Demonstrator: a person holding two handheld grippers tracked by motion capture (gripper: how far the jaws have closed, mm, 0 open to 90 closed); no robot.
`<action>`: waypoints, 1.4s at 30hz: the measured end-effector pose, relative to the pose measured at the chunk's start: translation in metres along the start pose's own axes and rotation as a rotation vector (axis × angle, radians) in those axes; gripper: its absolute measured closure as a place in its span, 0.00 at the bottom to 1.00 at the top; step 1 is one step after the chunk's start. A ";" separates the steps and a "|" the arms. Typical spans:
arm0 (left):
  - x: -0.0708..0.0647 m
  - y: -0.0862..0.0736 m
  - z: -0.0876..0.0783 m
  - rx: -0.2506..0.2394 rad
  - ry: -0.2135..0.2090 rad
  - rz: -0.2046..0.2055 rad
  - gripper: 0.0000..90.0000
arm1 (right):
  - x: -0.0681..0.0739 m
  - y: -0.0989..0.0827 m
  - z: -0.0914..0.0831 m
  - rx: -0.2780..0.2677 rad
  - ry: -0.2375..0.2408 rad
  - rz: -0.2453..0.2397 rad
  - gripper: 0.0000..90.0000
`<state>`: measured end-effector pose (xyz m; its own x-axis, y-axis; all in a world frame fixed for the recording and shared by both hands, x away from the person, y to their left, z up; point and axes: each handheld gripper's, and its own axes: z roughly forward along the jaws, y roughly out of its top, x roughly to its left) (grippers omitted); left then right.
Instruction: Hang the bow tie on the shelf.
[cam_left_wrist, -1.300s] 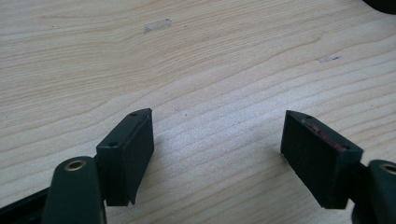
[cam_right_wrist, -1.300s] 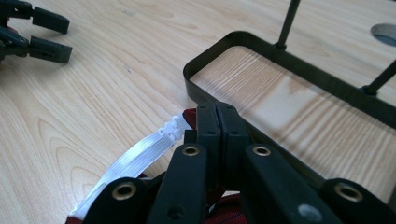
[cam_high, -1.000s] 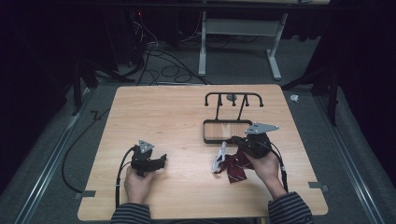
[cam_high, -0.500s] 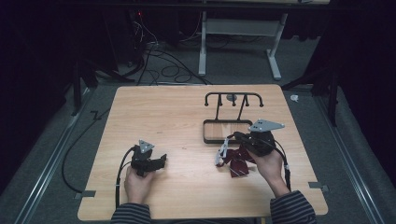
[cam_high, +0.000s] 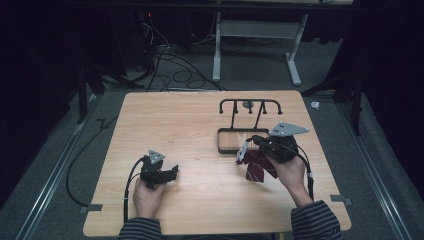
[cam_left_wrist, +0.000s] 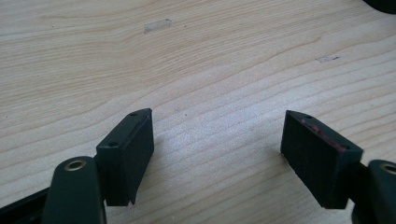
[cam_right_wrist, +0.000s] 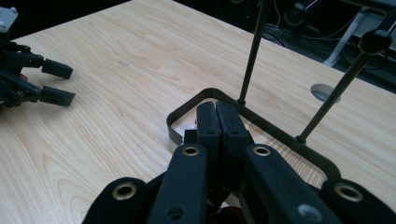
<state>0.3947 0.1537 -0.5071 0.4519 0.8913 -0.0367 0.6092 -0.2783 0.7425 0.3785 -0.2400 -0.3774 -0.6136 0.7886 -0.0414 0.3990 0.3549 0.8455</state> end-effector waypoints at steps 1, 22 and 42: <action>0.000 0.000 0.000 0.000 0.000 0.000 0.29 | -0.001 0.001 -0.001 0.000 0.004 0.005 1.00; 0.000 0.000 0.000 -0.001 -0.002 -0.003 0.29 | -0.009 0.020 -0.004 -0.015 0.015 0.007 1.00; 0.000 0.000 0.000 -0.001 -0.001 -0.001 0.29 | -0.023 0.038 -0.008 -0.036 0.043 0.037 1.00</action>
<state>0.3947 0.1538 -0.5071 0.4515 0.8915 -0.0382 0.6093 -0.2767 0.7431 0.4027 -0.2490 -0.3404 -0.6274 0.7786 0.0126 0.3983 0.3070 0.8644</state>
